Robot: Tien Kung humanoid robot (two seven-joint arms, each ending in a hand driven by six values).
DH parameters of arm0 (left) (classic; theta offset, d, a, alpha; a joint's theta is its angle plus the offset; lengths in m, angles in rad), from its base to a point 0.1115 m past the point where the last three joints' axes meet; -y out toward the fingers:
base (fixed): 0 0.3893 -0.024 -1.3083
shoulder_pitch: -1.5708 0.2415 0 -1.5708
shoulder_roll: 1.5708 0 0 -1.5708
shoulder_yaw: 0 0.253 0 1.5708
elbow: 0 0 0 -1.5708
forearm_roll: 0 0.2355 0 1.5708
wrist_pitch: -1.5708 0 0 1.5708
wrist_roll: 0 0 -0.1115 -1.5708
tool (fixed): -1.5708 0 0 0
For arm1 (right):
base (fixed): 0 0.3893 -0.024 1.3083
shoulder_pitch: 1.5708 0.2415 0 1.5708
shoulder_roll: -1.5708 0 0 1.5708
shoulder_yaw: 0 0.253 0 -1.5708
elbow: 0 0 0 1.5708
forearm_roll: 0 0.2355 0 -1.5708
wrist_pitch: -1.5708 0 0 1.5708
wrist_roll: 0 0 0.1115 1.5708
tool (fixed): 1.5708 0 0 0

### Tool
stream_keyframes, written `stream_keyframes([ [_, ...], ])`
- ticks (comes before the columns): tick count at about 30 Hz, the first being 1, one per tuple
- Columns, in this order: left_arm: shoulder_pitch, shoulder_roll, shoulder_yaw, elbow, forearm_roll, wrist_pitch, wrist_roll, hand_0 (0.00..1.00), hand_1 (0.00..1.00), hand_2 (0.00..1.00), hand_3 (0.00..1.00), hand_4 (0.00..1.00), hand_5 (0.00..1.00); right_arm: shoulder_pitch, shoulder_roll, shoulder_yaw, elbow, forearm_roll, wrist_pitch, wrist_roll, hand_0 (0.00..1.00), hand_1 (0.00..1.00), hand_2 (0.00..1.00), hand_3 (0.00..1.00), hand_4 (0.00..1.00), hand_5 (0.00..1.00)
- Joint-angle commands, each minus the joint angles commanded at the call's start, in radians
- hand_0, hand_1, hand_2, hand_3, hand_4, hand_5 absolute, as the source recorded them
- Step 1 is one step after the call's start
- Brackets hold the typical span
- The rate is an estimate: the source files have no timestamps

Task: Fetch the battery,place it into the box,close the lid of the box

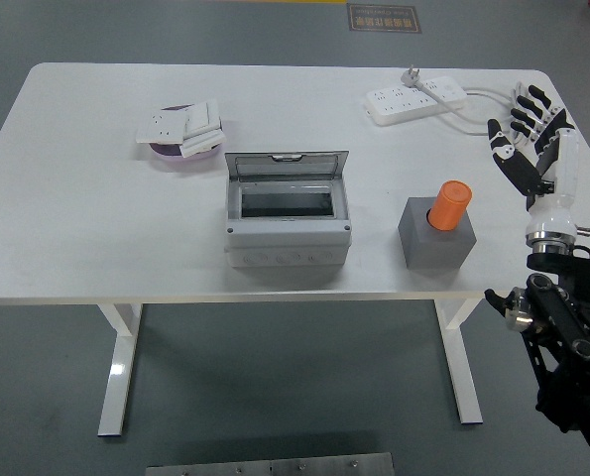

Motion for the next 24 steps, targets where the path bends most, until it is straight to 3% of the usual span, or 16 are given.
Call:
stream_keyframes([
  [7,-0.005,0.0,-0.004,0.0,0.009,0.0,0.004,0.65,0.714,0.572,0.565,0.604,0.062,0.027,0.017,-0.072,-0.068,0.069,-0.011,0.03,0.658,0.657,0.676,0.74,0.812,0.144],
  [8,-0.006,0.0,-0.005,0.0,0.011,0.0,0.004,0.65,0.715,0.572,0.564,0.604,0.062,0.03,0.019,-0.082,-0.076,0.074,-0.01,0.03,0.583,0.585,0.597,0.679,0.815,0.154],
  [9,-0.006,0.0,-0.006,0.0,0.013,0.0,0.005,0.65,0.715,0.572,0.564,0.604,0.062,0.033,0.022,-0.092,-0.084,0.076,-0.008,0.029,0.583,0.585,0.597,0.679,0.815,0.154],
  [24,-0.02,-0.002,-0.02,0.0,0.043,0.0,0.017,0.649,0.714,0.571,0.564,0.603,0.062,0.048,0.032,-0.138,-0.153,0.028,0.036,-0.017,0.556,0.56,0.563,0.656,0.819,0.162],
])
